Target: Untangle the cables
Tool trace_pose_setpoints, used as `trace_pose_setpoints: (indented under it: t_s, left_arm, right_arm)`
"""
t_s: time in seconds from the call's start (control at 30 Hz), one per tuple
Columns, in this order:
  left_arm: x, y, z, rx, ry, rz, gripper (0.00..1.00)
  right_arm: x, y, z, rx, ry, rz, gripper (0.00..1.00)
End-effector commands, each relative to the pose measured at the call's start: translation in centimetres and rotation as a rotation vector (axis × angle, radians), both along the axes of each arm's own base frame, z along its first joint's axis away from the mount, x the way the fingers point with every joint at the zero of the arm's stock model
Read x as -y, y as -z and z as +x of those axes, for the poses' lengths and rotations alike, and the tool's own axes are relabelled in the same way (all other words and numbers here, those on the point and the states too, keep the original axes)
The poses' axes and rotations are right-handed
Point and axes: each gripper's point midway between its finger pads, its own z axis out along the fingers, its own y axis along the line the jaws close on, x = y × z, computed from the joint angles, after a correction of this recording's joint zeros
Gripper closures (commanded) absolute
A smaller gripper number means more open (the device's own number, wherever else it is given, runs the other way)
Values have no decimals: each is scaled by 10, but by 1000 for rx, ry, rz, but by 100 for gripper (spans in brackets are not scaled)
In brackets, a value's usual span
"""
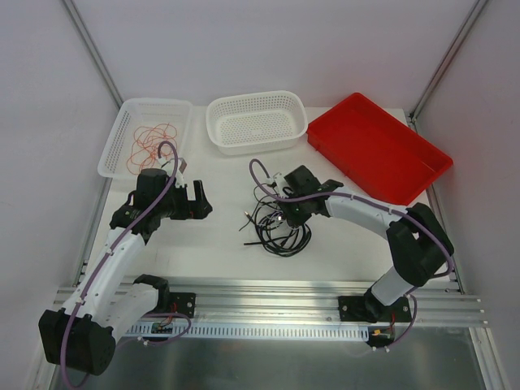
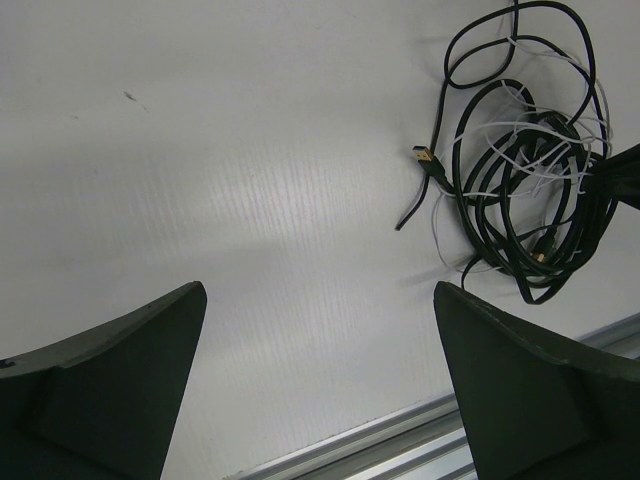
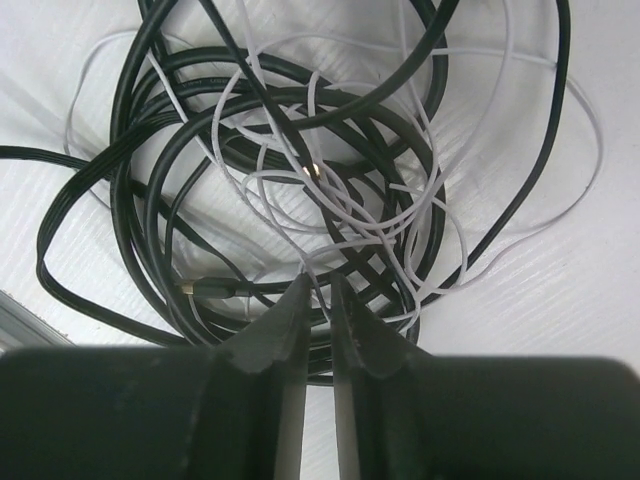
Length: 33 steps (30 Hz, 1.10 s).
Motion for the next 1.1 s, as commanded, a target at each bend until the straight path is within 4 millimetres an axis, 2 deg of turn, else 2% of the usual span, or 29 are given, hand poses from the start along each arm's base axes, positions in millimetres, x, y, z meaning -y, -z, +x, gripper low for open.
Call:
trace_pose_setpoints:
  t_s: [0.0,0.03,0.07,0.1,0.2,0.33,0.4,0.5,0.53,0.6,0.67,0.73,0.77,0.87,0.97,1.07]
  left_arm:
    - [3,-2,3,22,27,-3,1]
    - [3,-3,2,24,28,-2,1]
    - [3,-3,2,24,28,-2,1]
    - [3,-3,3,25,29,-4,1]
    - [4,-3,3,23,31,-4,1]
    - [5,-3,3,21,35,-8,1]
    - [6,-3,2,20,40,-12,1]
    - [6,-3,2,17,40,-14,1]
    - [6,-2,2,14,40,-13,1]
    - [6,-3,2,17,43,-15,1]
    - [6,-2,2,15,42,-13,1]
    - [6,-2,2,14,42,-13,1]
    - [6,-2,2,15,41,-14,1]
    - [6,-1,2,12,42,-13,1]
    - [6,0,2,9,42,-12,1]
    - [6,0,1,9,43,-13,1]
  right_arm:
    - [-10,-10,7,42,-30,35,85]
    - [-9,-11,8,46,-30,33,87]
    - [-10,-12,8,48,-33,36,95]
    - [-9,-13,7,46,-33,29,99]
    - [-10,-31,7,67,-36,49,99]
    - [-14,-91,6,165,-45,107,99]
    - [-13,-141,6,248,-40,164,99]
    - [-6,-195,0,337,-40,211,99]
    - [-8,-228,2,395,-38,257,99]
    - [-2,-261,-3,450,-31,295,99]
    - [2,-308,-7,539,-22,376,99]
    - [5,-336,-11,591,-10,432,99]
    - [6,-357,-11,637,1,479,99]
    - [13,-392,-17,719,29,577,99]
    - [22,-415,-18,782,78,639,99]
    - [34,-426,-15,839,127,651,99]
